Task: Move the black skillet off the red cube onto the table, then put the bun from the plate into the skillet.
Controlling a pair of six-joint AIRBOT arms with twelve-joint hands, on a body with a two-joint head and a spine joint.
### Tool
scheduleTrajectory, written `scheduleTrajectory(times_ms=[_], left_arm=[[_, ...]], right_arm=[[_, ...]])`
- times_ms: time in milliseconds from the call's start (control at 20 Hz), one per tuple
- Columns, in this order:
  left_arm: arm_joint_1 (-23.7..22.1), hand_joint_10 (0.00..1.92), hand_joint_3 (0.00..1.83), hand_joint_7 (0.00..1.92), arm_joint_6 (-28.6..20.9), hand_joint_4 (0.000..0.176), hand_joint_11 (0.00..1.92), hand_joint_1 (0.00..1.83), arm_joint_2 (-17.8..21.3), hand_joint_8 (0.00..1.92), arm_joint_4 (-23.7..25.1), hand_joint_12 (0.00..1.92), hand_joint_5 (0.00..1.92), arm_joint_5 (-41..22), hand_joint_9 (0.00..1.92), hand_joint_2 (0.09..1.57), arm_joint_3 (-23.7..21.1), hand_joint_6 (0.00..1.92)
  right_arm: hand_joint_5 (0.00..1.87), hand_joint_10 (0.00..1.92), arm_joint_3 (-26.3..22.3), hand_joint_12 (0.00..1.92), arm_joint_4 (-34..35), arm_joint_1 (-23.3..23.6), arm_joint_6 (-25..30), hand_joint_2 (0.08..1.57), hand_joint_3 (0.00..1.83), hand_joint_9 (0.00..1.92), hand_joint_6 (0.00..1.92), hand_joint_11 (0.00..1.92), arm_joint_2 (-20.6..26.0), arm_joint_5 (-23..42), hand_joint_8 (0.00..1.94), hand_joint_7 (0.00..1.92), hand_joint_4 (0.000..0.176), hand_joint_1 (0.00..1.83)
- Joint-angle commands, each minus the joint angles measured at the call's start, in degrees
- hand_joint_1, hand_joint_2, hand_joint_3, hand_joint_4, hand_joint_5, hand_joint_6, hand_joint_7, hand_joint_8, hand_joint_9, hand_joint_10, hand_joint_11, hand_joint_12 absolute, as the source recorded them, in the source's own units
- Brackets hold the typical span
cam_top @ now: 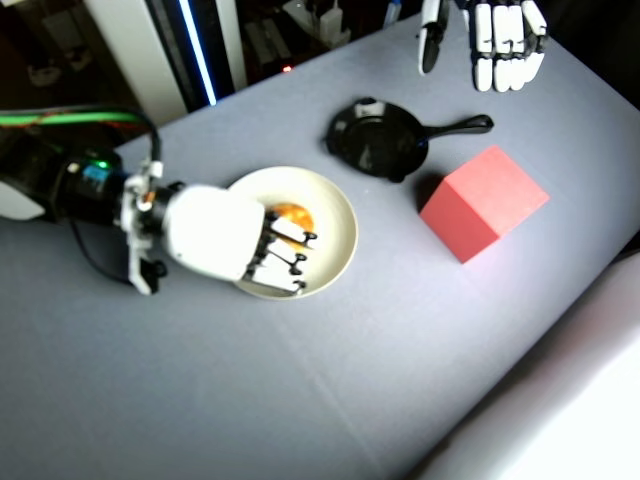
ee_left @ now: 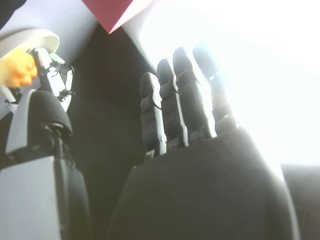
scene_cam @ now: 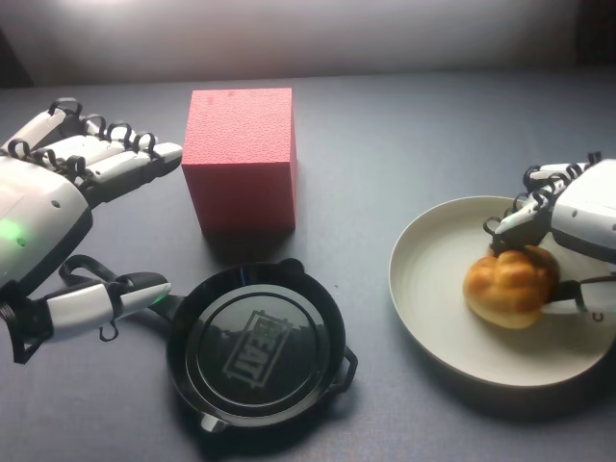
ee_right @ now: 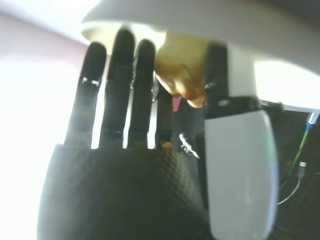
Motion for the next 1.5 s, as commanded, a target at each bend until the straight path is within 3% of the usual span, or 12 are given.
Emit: scheduleTrajectory(times_ms=[0,350,450,550,700,800,1000,1050,1150,1250,1350,1450], left_arm=[[-0.21,0.0,0.0,0.4,0.0,0.019,0.0,0.78,0.56,0.0,0.89,1.04,0.41,-7.94,0.37,1.08,-0.13,0.0],[1.77,0.0,0.02,0.37,0.16,0.033,0.0,0.23,2.46,0.0,-1.02,0.97,0.38,-11.33,0.36,1.27,-0.86,0.0],[2.37,0.0,0.01,0.33,0.7,0.025,0.0,0.08,3.15,0.0,-1.66,0.98,0.35,-12.44,0.35,1.3,-1.15,0.0],[3.27,0.01,0.0,0.35,1.65,0.004,0.0,0.01,4.04,0.0,-2.74,1.06,0.39,-14.13,0.36,1.34,-1.68,0.01],[4.78,0.01,0.0,0.38,2.09,0.0,0.0,0.0,5.19,0.01,-4.51,1.08,0.37,-17.38,0.37,1.32,-2.46,0.0],[5.56,0.01,0.0,0.38,2.13,0.0,0.0,0.0,5.27,0.0,-5.23,1.02,0.37,-19.01,0.37,1.28,-2.65,0.0],[5.56,0.01,0.0,0.39,2.17,0.0,0.0,0.0,4.96,0.0,-5.22,1.08,0.39,-18.72,0.38,1.31,-2.57,0.0],[5.56,0.01,0.0,0.39,2.16,0.0,0.0,0.0,4.78,0.0,-5.48,1.08,0.39,-18.72,0.38,1.31,-2.55,0.0],[5.58,0.01,0.01,0.4,2.16,0.0,0.0,0.0,4.54,0.01,-5.94,1.08,0.39,-19.06,0.39,1.32,-2.56,0.0],[5.61,0.01,0.0,0.4,2.16,0.0,0.0,0.0,4.33,0.0,-6.13,1.08,0.4,-19.36,0.39,1.31,-2.59,0.0],[5.81,0.01,0.0,0.41,2.15,0.002,0.0,0.0,4.31,0.01,-6.31,1.11,0.39,-19.67,0.41,1.3,-2.74,0.0],[6.2,0.01,0.01,0.42,2.15,0.0,0.0,0.0,4.32,0.0,-6.56,1.08,0.4,-20.06,0.42,1.32,-3.01,0.0]], right_arm=[[0.97,1.43,-0.38,1.91,0.91,1.09,-0.08,1.14,0.0,0.59,0.84,0.35,0.2,7.8,1.3,0.91,0.0,1.23],[0.98,0.8,-3.23,1.25,-4.38,8.16,1.79,1.13,0.0,0.8,0.97,0.52,-0.33,17.6,1.09,0.94,0.025,1.21],[1.0,0.76,-2.69,1.37,-5.0,10.3,1.91,1.12,0.0,0.74,0.94,0.31,-3.16,17.62,1.08,0.94,0.021,1.22],[0.96,1.24,-1.28,1.32,-5.12,11.84,3.18,1.13,0.0,0.79,1.01,0.43,-7.04,17.6,1.09,0.94,0.0,1.36],[1.08,0.77,-0.48,1.4,-5.18,13.09,3.6,1.07,0.0,0.87,0.8,0.45,-11.16,16.19,0.92,1.06,0.035,1.24],[1.07,1.79,0.32,1.88,-5.53,13.54,3.6,1.08,0.0,0.75,0.8,0.71,-13.9,13.79,1.56,0.81,0.0,1.19],[0.97,1.78,1.91,1.92,-6.27,13.69,3.6,1.11,0.0,0.47,0.98,0.47,-16.68,8.67,1.44,0.58,0.006,1.09],[0.71,1.79,1.99,1.92,-6.38,13.69,3.6,1.03,0.0,0.27,0.46,0.34,-16.7,8.29,1.48,0.27,0.021,1.05],[0.49,1.08,1.78,1.54,-6.36,13.69,3.6,0.99,0.0,0.13,0.06,0.04,-16.68,8.24,0.8,0.21,0.071,0.91],[0.23,0.2,1.1,0.65,-6.06,13.69,3.6,0.98,0.0,0.12,0.0,0.0,-16.61,9.45,0.1,0.21,0.119,0.76],[0.12,0.04,-0.09,0.49,-4.36,13.68,3.6,0.94,0.0,0.13,0.0,0.0,-14.74,12.38,0.01,0.16,0.166,0.72],[0.14,0.02,-1.3,0.35,-2.16,12.27,3.6,0.9,0.0,0.13,0.0,0.0,-11.36,16.01,0.0,0.15,0.135,0.85]])
